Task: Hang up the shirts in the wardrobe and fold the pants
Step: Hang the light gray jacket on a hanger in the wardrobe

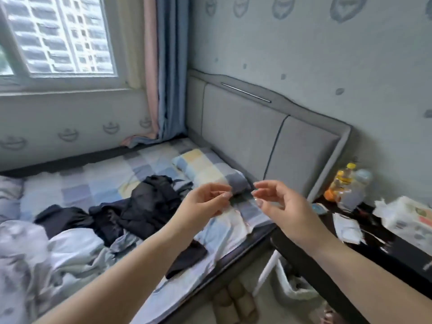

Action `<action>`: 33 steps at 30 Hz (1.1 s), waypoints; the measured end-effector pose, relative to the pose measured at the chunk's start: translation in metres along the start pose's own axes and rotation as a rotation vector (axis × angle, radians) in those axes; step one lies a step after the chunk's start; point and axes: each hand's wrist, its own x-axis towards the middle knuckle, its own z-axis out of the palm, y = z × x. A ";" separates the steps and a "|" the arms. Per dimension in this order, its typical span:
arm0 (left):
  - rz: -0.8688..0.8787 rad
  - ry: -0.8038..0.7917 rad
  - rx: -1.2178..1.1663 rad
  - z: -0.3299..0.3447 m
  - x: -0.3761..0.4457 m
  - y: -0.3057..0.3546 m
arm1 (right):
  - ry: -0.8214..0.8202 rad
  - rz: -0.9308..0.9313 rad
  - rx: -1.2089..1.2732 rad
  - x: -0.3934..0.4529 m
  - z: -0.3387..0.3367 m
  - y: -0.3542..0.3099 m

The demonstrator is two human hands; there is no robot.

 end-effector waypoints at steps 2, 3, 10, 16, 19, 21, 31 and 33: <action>-0.008 0.117 0.021 -0.052 -0.007 -0.007 | -0.108 -0.011 0.068 0.031 0.047 -0.002; -0.019 0.160 0.026 -0.071 -0.011 -0.009 | -0.150 -0.017 0.088 0.042 0.064 -0.004; -0.102 0.538 -0.012 -0.198 -0.066 -0.041 | -0.521 -0.119 0.169 0.105 0.208 -0.026; -0.232 0.790 -0.027 -0.260 -0.100 -0.068 | -0.760 -0.100 0.260 0.138 0.303 -0.020; -0.275 0.942 -0.045 -0.295 -0.111 -0.077 | -0.863 -0.077 0.285 0.161 0.345 -0.013; -0.278 1.044 -0.075 -0.317 -0.118 -0.084 | -0.907 -0.078 0.291 0.177 0.372 -0.011; -0.289 1.284 -0.238 -0.415 -0.155 -0.109 | -0.995 -0.035 0.287 0.207 0.503 -0.038; -0.302 1.268 -0.251 -0.445 -0.164 -0.115 | -0.993 -0.013 0.287 0.205 0.534 -0.046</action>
